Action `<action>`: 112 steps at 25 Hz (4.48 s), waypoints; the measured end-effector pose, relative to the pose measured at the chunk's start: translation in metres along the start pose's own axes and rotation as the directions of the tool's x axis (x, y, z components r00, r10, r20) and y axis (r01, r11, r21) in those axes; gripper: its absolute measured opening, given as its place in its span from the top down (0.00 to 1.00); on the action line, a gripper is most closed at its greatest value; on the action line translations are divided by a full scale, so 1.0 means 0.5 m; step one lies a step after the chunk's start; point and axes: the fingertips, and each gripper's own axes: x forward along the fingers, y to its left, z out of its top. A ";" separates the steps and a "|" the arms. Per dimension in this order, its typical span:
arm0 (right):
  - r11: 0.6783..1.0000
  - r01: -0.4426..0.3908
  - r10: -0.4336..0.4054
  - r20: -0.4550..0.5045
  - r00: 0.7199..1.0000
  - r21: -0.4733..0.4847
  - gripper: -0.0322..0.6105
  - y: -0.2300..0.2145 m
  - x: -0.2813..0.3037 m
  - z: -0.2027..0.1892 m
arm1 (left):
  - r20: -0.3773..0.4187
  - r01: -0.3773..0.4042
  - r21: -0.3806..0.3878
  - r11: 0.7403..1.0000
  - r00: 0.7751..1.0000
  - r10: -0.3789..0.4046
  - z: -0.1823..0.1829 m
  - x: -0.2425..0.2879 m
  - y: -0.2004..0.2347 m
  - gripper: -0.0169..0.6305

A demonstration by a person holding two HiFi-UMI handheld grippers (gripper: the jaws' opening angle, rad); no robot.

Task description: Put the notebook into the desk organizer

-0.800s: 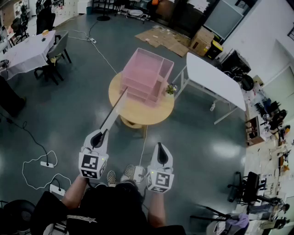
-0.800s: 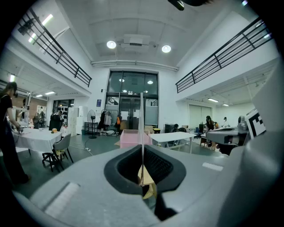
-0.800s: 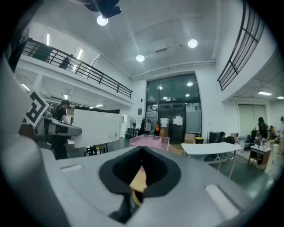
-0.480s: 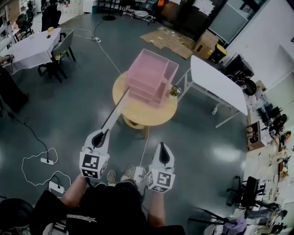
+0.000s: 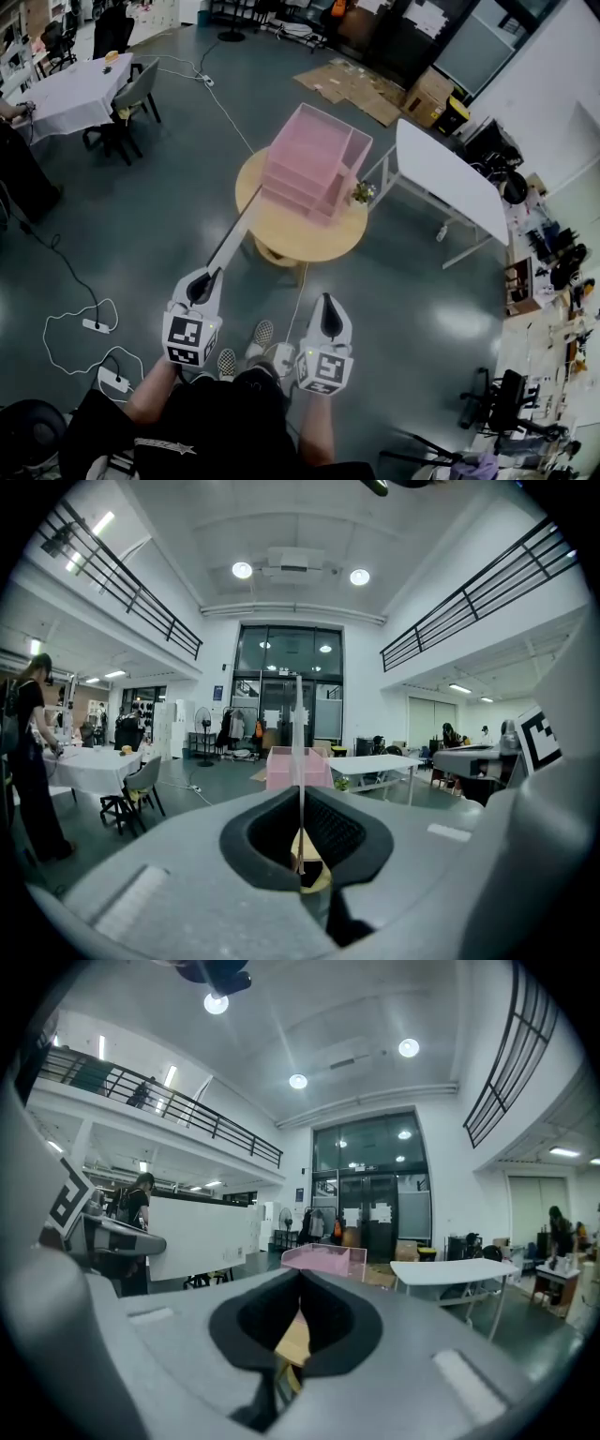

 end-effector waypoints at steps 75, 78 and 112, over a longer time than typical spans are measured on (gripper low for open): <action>0.995 -0.024 0.060 -0.411 0.910 0.093 0.94 -0.213 0.447 -0.363 | 0.027 0.100 -0.967 0.236 0.955 -0.294 -0.387 0.640 -0.024 0.95; 0.995 -0.021 0.059 -0.425 0.903 0.093 0.94 -0.220 0.453 -0.374 | 0.062 0.123 -0.973 0.196 0.955 -0.291 -0.381 0.659 -0.025 0.95; 0.995 0.001 0.050 -0.491 0.870 0.104 0.94 -0.314 0.504 -0.441 | 0.015 0.059 -0.983 0.175 0.971 -0.240 -0.439 0.853 -0.045 0.95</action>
